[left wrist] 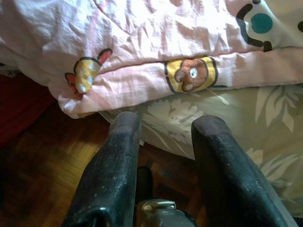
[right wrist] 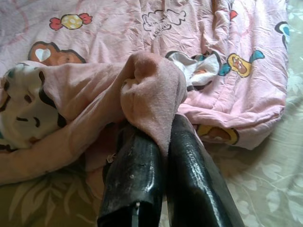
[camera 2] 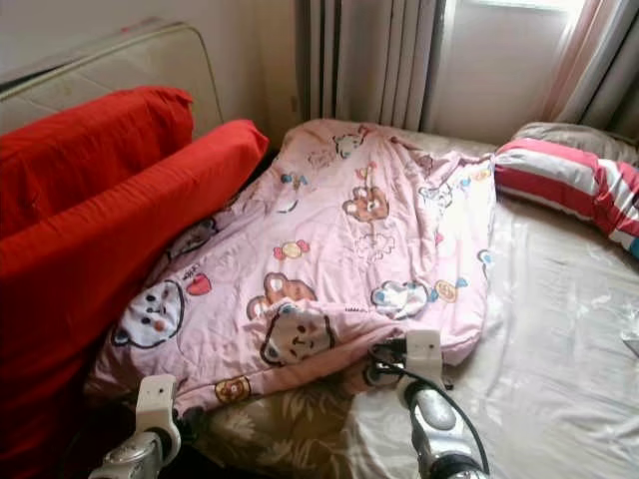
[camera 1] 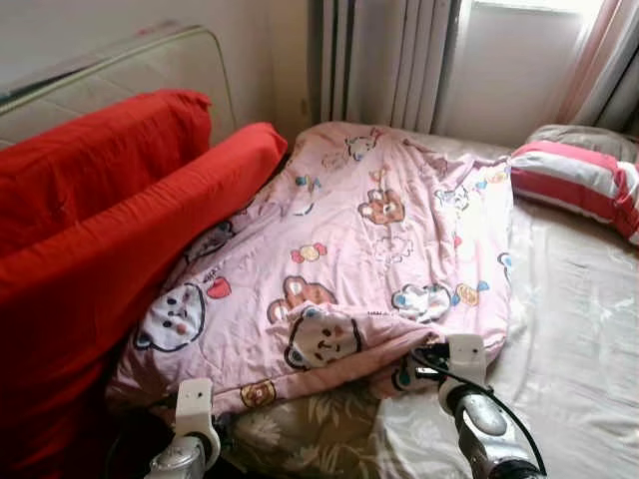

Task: Clean up the room

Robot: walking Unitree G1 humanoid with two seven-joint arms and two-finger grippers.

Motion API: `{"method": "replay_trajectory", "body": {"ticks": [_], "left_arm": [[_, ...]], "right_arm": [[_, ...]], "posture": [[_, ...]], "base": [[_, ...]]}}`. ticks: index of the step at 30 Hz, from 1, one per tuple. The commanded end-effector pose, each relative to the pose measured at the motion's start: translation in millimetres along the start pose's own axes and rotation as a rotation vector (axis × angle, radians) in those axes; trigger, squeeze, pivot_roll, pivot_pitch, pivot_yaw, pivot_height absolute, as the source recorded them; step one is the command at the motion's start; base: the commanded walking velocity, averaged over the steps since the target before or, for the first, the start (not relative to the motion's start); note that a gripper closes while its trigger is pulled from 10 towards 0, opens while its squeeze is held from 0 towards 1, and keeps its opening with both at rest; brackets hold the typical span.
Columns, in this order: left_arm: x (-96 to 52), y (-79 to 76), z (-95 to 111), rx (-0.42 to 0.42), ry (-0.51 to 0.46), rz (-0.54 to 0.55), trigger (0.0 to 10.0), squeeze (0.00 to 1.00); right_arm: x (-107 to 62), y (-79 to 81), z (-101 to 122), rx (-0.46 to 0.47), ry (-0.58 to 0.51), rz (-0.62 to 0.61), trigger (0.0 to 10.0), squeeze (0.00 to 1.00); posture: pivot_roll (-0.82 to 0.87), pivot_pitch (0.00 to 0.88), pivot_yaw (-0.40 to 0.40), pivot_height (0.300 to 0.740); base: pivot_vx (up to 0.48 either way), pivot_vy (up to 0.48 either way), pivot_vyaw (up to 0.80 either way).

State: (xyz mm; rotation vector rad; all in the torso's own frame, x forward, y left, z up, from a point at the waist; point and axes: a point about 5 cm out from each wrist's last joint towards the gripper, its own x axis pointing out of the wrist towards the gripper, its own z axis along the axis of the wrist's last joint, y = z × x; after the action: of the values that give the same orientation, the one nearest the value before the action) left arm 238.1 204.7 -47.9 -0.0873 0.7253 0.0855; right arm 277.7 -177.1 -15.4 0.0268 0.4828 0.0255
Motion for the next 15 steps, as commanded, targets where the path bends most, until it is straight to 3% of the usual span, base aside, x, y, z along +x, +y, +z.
{"method": "replay_trajectory", "body": {"ticks": [1,12,15], "left_arm": [[-0.6,3.4,-1,-0.001,0.01,0.001,10.0,0.0],[-1.0,4.4,-2,-0.003,0.012,0.003,10.0,0.0],[-0.8,3.9,-2,-0.003,0.011,0.003,10.0,0.0]], "right_arm": [[2.3,2.8,6,-0.015,-0.015,0.025,10.0,0.0],[-0.4,8.7,-4,-0.032,0.023,0.055,10.0,0.0],[-1.0,6.6,-5,-0.03,0.027,0.051,10.0,0.0]], "posture": [[0.0,0.0,-0.005,0.74],[0.0,0.0,-0.002,0.74],[0.0,0.0,-0.001,0.74]], "base": [[0.0,0.0,0.0],[0.0,0.0,0.0],[-0.269,0.0,0.0]]}}
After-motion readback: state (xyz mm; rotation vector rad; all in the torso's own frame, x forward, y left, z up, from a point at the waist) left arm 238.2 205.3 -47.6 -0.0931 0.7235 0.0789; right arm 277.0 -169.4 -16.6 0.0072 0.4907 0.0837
